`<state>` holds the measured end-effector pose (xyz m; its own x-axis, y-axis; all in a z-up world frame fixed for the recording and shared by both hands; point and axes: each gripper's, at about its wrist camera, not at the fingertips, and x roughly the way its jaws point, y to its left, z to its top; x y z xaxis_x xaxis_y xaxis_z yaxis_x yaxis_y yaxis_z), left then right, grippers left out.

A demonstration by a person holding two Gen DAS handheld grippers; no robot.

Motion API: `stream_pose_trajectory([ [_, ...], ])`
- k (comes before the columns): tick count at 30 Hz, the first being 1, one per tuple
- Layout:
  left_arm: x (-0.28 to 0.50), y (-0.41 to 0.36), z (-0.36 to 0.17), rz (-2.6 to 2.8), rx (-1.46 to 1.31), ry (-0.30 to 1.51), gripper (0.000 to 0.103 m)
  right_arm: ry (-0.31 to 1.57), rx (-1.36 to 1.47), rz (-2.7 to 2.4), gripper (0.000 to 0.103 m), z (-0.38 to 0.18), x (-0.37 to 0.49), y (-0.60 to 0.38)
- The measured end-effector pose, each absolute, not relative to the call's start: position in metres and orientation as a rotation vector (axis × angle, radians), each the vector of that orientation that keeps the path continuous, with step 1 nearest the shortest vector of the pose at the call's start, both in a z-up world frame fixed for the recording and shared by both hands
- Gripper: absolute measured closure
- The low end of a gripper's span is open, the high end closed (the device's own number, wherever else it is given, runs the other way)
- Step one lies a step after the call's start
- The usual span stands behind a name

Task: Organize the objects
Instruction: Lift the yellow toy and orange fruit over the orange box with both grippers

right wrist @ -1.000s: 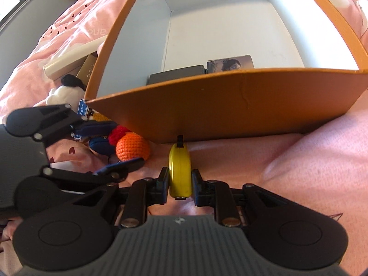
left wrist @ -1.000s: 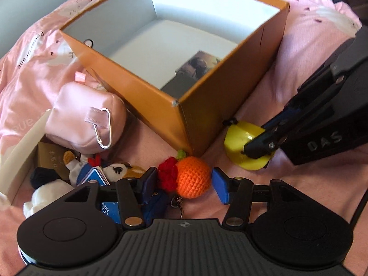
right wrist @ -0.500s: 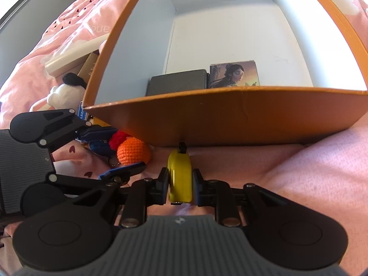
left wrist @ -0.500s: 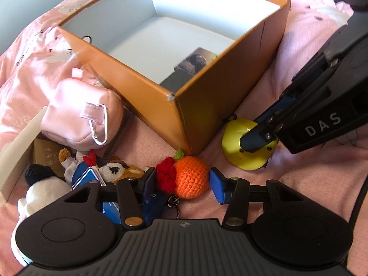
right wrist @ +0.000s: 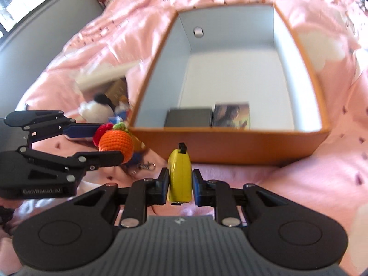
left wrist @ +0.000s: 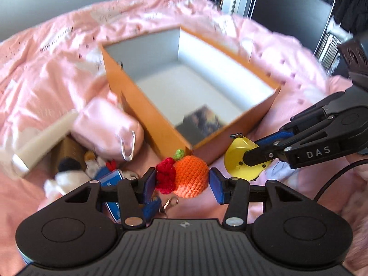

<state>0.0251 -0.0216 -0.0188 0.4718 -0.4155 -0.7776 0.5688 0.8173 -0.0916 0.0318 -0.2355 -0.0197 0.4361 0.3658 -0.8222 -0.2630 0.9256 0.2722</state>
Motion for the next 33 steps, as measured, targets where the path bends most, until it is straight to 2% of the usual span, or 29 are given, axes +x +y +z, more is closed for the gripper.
stream_pose_trajectory([
  [8, 0.049, -0.038, 0.033, -0.655, 0.171, 0.795, 0.046, 0.872, 0.109, 0.404, 0.081, 0.047, 0.034, -0.259],
  [12, 0.066, -0.054, 0.043, -0.661, 0.197, 0.761, 0.046, 0.843, 0.063, 0.344, 0.081, 0.055, 0.058, -0.266],
  [19, 0.113, -0.08, 0.027, -0.744, 0.214, 0.813, 0.046, 1.043, -0.006, 0.26, 0.081, 0.017, 0.125, -0.282],
  [26, 0.147, -0.102, 0.0, -0.814, 0.261, 0.871, 0.046, 1.274, -0.018, 0.28, 0.081, -0.024, 0.156, -0.281],
  [33, 0.168, -0.112, -0.019, -0.862, 0.302, 0.908, 0.046, 1.393, -0.183, 0.271, 0.081, -0.043, 0.172, -0.262],
])
